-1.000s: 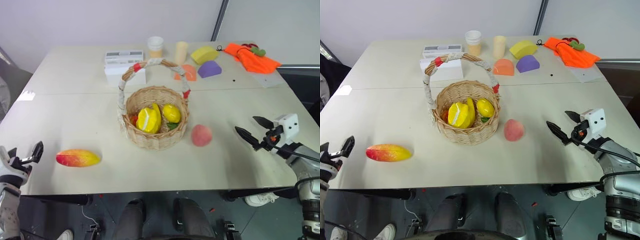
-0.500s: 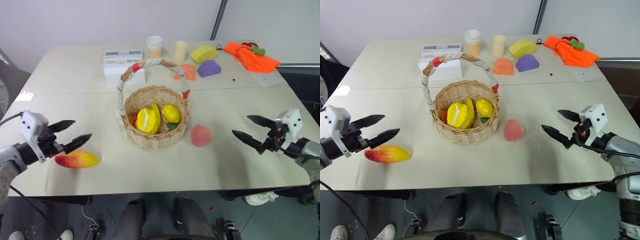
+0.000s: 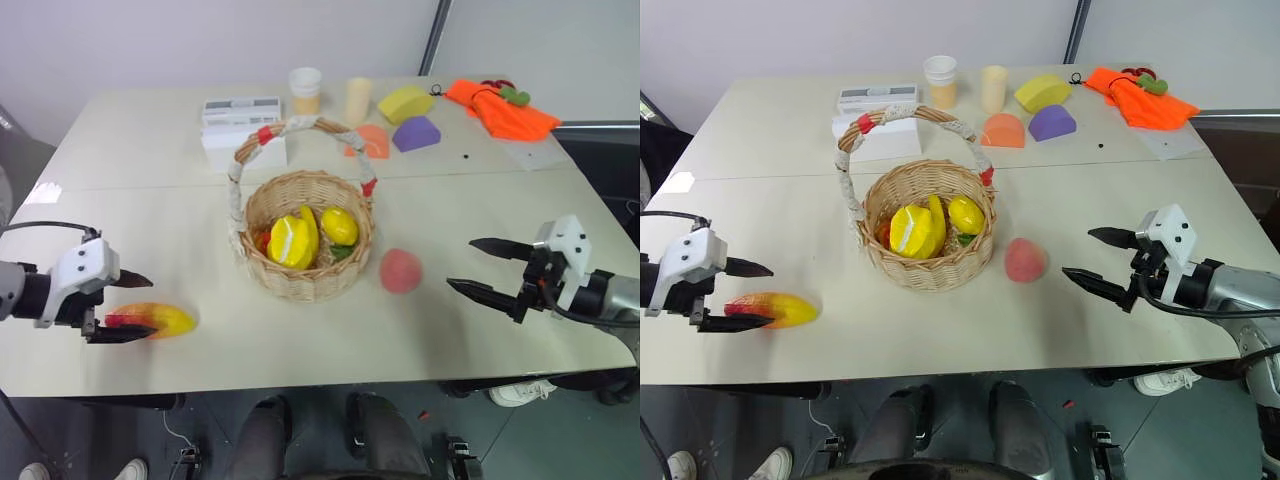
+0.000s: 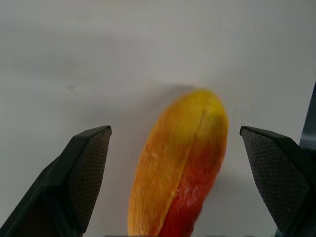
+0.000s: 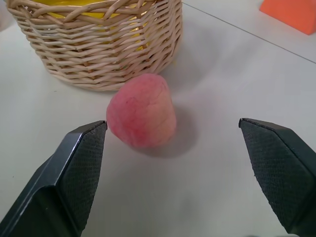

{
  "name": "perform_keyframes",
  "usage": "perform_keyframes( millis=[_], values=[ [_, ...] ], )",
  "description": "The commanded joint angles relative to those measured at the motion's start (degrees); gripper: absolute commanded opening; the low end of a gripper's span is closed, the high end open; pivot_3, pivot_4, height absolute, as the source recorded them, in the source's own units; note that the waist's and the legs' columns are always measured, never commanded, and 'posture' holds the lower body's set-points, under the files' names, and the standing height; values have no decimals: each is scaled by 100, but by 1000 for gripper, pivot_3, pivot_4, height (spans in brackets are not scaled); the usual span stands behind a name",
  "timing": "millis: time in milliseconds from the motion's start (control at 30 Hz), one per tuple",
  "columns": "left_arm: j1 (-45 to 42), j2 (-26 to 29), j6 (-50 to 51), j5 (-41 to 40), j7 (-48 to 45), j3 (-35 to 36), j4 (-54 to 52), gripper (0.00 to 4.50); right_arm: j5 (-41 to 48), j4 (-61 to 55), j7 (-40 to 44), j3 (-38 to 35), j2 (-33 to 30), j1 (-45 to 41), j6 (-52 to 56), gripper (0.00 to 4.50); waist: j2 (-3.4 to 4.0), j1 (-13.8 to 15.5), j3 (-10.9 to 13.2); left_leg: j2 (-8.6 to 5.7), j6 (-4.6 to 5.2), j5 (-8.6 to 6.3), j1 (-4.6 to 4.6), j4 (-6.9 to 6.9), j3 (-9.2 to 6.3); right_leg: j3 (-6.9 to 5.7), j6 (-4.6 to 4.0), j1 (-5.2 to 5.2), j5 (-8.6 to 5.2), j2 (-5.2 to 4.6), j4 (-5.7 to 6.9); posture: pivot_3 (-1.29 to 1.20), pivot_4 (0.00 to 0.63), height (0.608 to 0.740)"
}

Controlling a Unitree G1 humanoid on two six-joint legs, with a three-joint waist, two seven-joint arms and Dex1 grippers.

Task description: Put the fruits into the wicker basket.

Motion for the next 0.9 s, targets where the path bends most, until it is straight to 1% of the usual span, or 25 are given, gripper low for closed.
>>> perform_keyframes(
  millis=[33, 267, 367, 400, 433, 467, 500, 633, 700, 900],
  values=[
    [-241, 194, -248, 302, -280, -218, 77, 4500, 118, -284, -52, 0, -73, -165, 109, 4448, 0, 0, 0, 0, 0, 0, -1, 2, 2, 0, 1, 0, 0, 0, 1, 0, 150, 740],
    [-484, 86, -730, 876, -391, -697, 287, 4500, 108, -318, -116, 114, -36, -406, 255, 4448, -1, -11, 1, 3, 1, 0, -1, 4, 7, 0, 3, -1, 1, 6, 4, 0, 150, 740],
    [-556, 13, -817, 1040, -271, -778, 477, 3644, 68, -291, -97, 123, 6, -387, 185, 4500, -2, -7, 1, 6, 1, 0, -1, 4, 7, 0, 4, -2, 1, 12, 8, 0, 150, 740],
    [-539, 9, -792, 1024, -263, -745, 500, 3172, 80, -283, -65, 98, 8, -353, 172, 4500, -2, -11, 1, 8, 1, 0, -1, 5, 7, 0, 5, -2, 1, 17, 8, 0, 150, 740],
    [-508, 9, -827, 1025, -227, -695, 511, 2597, 126, -267, 8, 59, -9, -305, 184, 4500, -2, -13, 1, 9, 1, 0, -1, 6, 7, 0, 5, -2, 1, 18, 9, 0, 150, 740],
    [-480, 5, -866, 1039, -163, -646, 517, 2158, 164, -260, 77, 26, -26, -262, 190, 4500, -2, -13, 1, 10, 1, 0, 0, 7, 7, 0, 6, -2, 1, 19, 11, 0, 150, 740],
    [-461, 4, -895, 1051, -117, -617, 521, 1889, 187, -255, 126, 3, -37, -234, 193, 4500, -2, -11, 1, 10, 2, 0, 1, 7, 7, 0, 7, -2, 1, 20, 12, 0, 150, 740],
    [-316, -11, -734, 856, -23, -383, 475, 1839, 414, -455, 547, -7, -155, -78, 227, 4500, -2, -16, 1, 12, 2, 1, 3, 8, 7, 0, 8, -2, 3, 24, 16, 0, 150, 740],
    [-215, -37, -589, 639, -29, -187, 352, 1839, 467, -598, 609, 79, -152, -85, 216, 4500, -2, -27, 1, 13, 2, 1, 5, 8, 9, 1, 13, -2, 6, 25, 19, 0, 150, 740],
    [-307, -315, 941, -989, 15, 898, -820, 1839, 694, -1027, 624, 238, -50, -204, 214, 4500, -10, -8, 3, 21, 2, 1, 7, 19, 6, 1, 25, 2, 7, 30, 23, 0, 150, 740]
  ],
)
